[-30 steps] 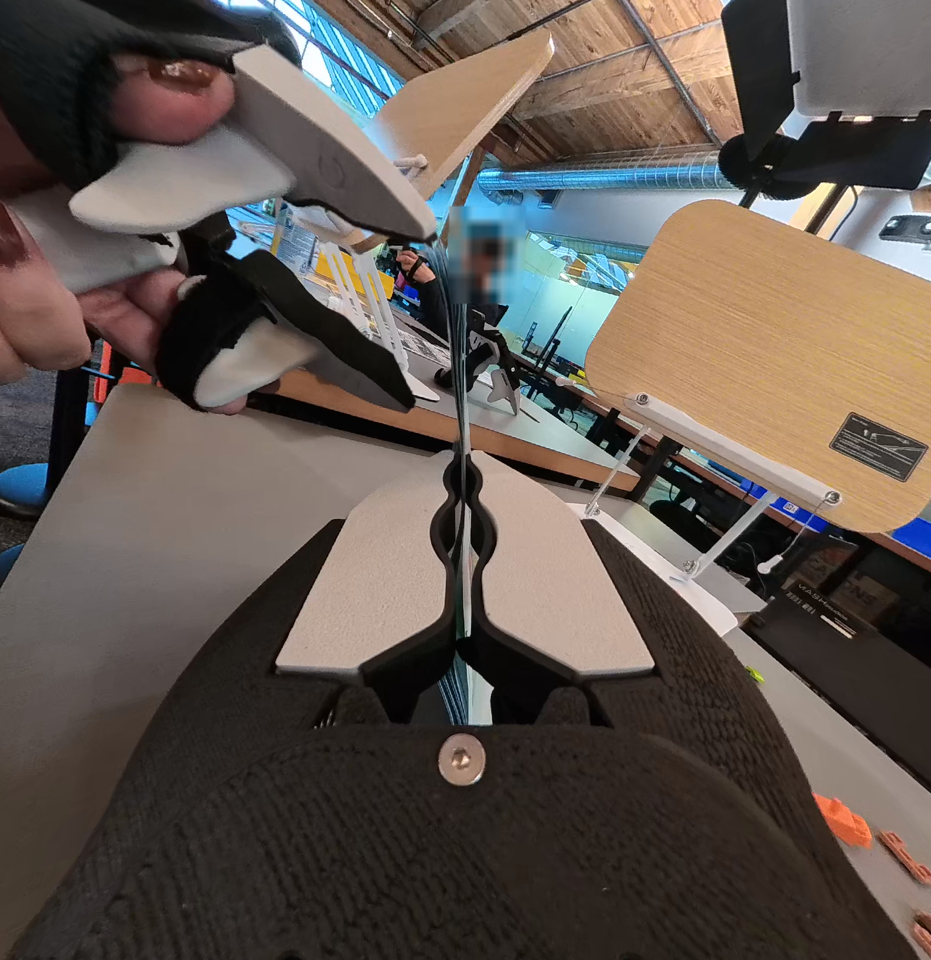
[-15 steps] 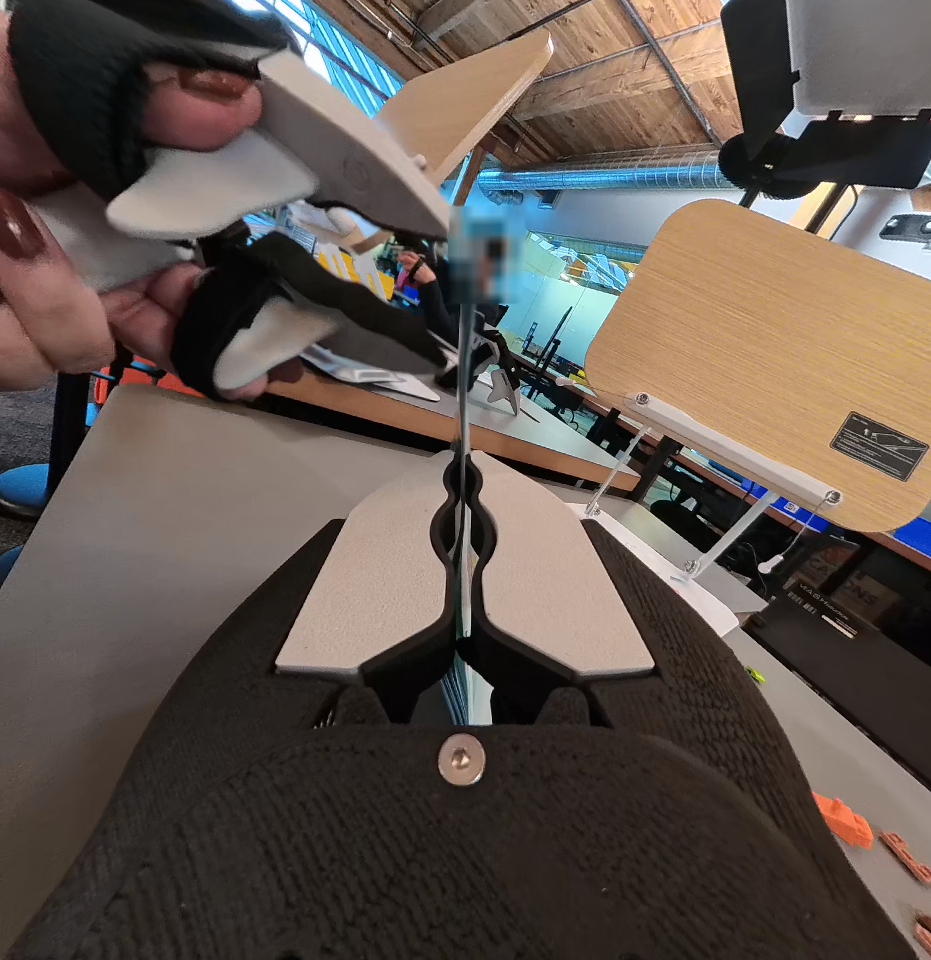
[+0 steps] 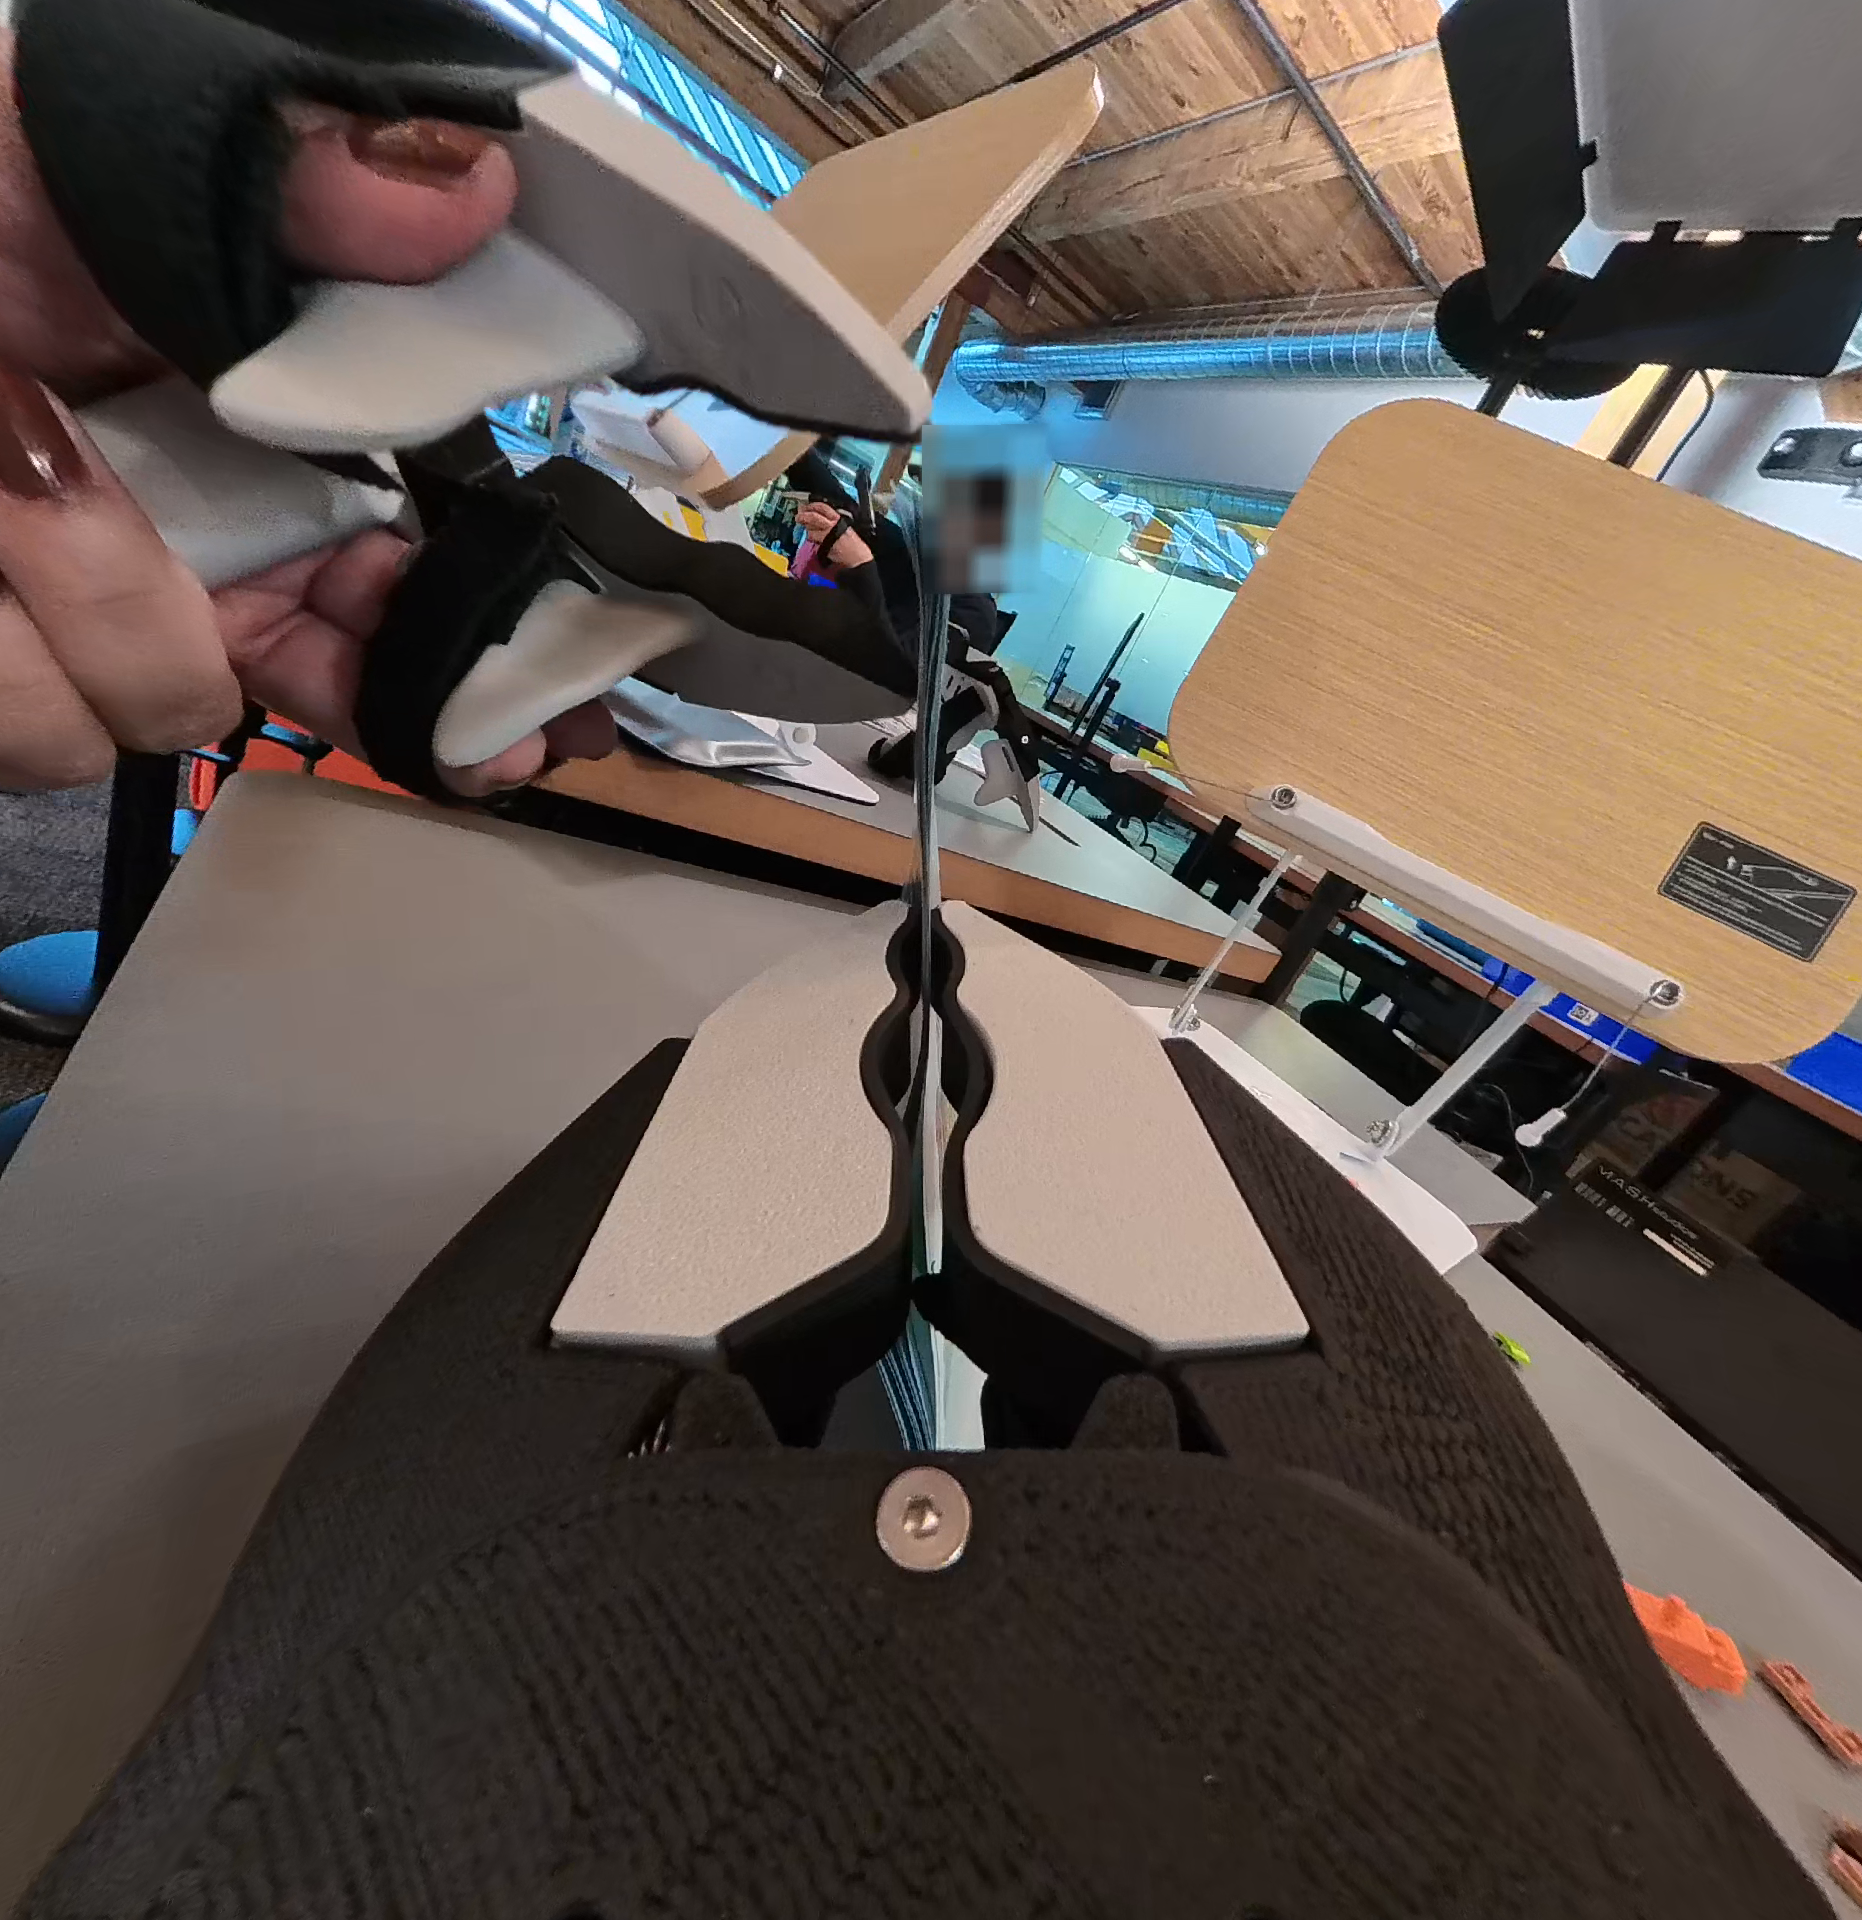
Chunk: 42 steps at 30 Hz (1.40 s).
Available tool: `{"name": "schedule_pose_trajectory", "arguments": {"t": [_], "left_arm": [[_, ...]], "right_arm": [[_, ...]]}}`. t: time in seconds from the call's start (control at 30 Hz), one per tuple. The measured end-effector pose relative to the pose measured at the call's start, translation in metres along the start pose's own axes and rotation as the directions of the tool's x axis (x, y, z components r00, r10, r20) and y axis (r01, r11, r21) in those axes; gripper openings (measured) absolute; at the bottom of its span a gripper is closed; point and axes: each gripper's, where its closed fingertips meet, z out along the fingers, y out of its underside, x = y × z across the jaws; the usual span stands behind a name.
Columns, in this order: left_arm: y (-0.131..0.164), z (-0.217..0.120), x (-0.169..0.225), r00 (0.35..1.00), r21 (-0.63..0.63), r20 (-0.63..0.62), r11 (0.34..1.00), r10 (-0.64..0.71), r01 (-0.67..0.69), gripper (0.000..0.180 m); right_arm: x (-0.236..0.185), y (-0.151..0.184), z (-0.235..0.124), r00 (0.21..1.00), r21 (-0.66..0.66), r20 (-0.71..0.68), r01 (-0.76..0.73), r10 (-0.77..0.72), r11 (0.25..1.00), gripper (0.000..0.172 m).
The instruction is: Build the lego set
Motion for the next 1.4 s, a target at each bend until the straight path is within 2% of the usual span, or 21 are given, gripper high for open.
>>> {"name": "schedule_pose_trajectory", "arguments": {"t": [0.8,1.2,1.4], "left_arm": [[0.0084,0.0044,0.0041,0.999,-0.05,-0.031,0.999,-0.01,0.009,0.03],[0.0087,0.0034,0.0036,0.997,-0.051,-0.065,0.998,-0.032,0.029,0.018],[0.0065,0.0032,0.0052,0.995,-0.041,-0.094,0.999,-0.039,0.035,0.021]], "right_arm": [[0.0018,-0.0001,-0.0002,1.0,0.001,-0.005,-0.015,0.015,1.0,0.0],[0.0025,-0.0001,-0.0001,1.0,0.0,-0.007,-0.02,0.02,1.0,0.0],[0.0025,-0.0002,0.0,1.0,0.001,-0.007,-0.02,0.02,1.0,0.0]]}}
